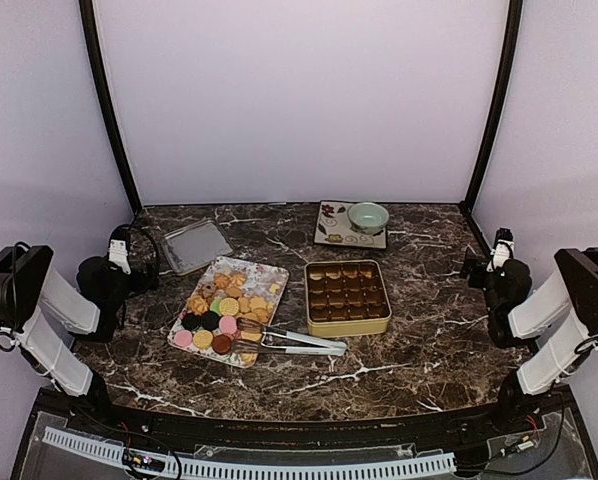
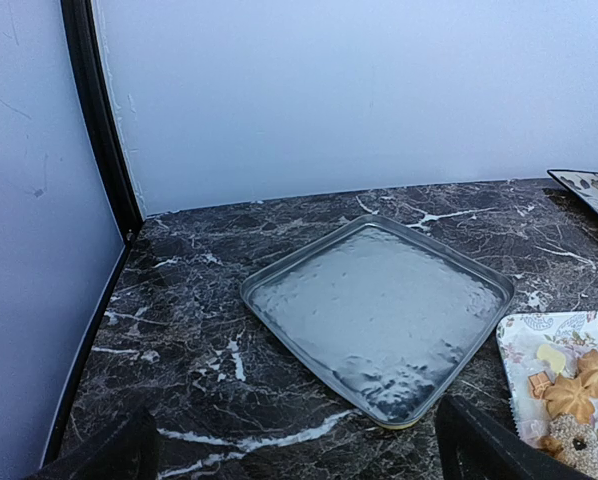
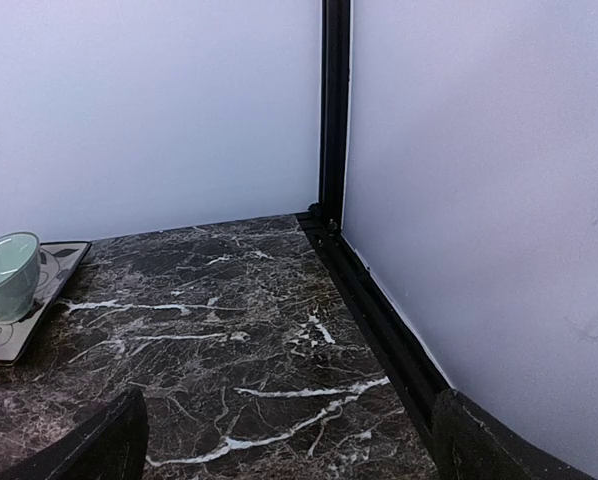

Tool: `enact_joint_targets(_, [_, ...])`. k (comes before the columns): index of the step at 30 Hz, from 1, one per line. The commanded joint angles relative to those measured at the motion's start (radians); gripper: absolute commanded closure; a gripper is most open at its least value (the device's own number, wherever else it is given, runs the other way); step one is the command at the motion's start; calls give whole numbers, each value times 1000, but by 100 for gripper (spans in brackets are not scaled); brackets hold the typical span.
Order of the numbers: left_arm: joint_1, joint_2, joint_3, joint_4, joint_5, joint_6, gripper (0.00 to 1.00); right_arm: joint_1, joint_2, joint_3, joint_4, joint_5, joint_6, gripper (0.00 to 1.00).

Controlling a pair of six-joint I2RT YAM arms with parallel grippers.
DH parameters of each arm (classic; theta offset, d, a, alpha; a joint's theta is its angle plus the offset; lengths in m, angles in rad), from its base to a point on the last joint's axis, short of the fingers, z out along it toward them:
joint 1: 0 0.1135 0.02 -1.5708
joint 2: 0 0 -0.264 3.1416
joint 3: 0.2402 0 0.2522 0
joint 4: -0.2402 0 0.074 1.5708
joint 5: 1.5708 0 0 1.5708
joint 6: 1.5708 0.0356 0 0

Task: Pack the cookies
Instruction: Pick up the clamp from the plate.

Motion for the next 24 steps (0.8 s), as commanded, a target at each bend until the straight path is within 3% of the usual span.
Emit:
enact_joint_targets(1, [-4,-1,10,5,2,9,1,-3,0,12,30,-7,5,0])
enact_joint_targets(9, [-5,-2,11,2,1,9,1,-3,0,13,30,1,8,0])
enact_joint_targets(12, [1,-11,14,-13,14,8,1,-10,-38,17,-35,142,83,0])
enact_joint_targets(14, [6,-68,82,-205,14,-1,1,-11,-30,-13,62,124,62,0])
enact_joint_targets(16, [9,-112,290,-566,42,33,1,6,-75,-20,39,137,40,0])
enact_joint_targets(19, [9,-61,628,-1106,109,114,1,20,-253,113,-351,230,67,0])
enact_joint_targets(22, [12,-1,839,-1418,172,156,1,11,-339,305,-697,296,108,0])
enact_joint_targets(24, [11,16,915,-1538,217,178,1,0,-348,431,-880,323,230,0])
